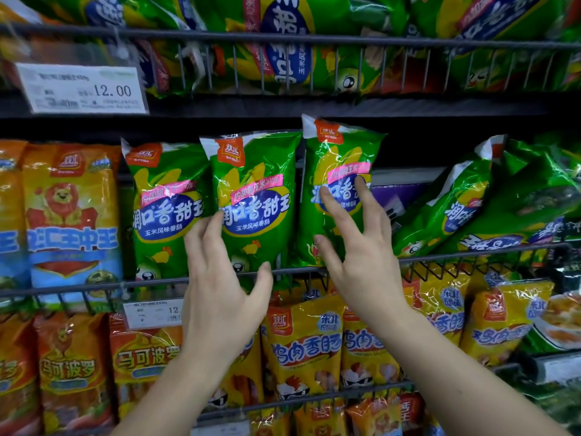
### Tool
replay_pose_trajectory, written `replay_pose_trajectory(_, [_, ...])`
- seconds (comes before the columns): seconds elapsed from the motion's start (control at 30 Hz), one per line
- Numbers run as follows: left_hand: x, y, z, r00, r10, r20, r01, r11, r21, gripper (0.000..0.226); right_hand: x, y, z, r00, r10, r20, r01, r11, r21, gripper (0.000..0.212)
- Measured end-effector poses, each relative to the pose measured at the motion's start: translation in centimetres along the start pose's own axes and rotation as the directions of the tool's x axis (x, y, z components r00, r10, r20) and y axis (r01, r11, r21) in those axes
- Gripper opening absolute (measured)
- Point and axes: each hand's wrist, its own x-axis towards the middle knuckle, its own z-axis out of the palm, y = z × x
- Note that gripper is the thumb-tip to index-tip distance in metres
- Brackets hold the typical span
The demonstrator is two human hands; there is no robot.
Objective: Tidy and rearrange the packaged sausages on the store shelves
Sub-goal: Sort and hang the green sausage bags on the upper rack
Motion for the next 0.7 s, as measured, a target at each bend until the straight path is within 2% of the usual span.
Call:
replay_pose_trajectory(0.13, [-0.1,0.0,0.0,1.000,-0.011,-0.006,0.011,1.000,-0.020,0.084,-0.3,0.3,0.2,1.000,-0.023,-0.016,0.023,1.000,-0.016,0.060])
replay_pose_trajectory(0.27, [-0.5,-0.4,0.0,0.998,0.046,-0.037,-0.047,0.998,-0.033,0.082,-1.0,0.6,0.0,0.999,-0.033,-0.036,0.034,0.999,0.024,0.058])
replay_pose_trajectory(0.4, [-1.1,-0.8,0.3,0.993,0.057,-0.103,-0.063,0.996,-0.056,0.076,-2.4,0.9,-0.5,0.988,-0.037,-0.149,0.043,0.999,0.034,0.053])
replay_pose_trajectory(0.53, [-1.9,0.0,0.9,0.982,0.078,-0.171,-0.090,0.994,-0.063,0.065,-3.7,2.3,-1.8,0.972,-0.006,-0.234,0.033,0.993,0.112,0.048])
replay_pose_trajectory(0.7, [-2.6,2.8,2.4,0.973,0.144,-0.179,-0.157,0.986,-0.059,0.059,-4.1,6.2,-4.0,0.962,0.084,-0.260,-0.035,0.982,0.187,0.046])
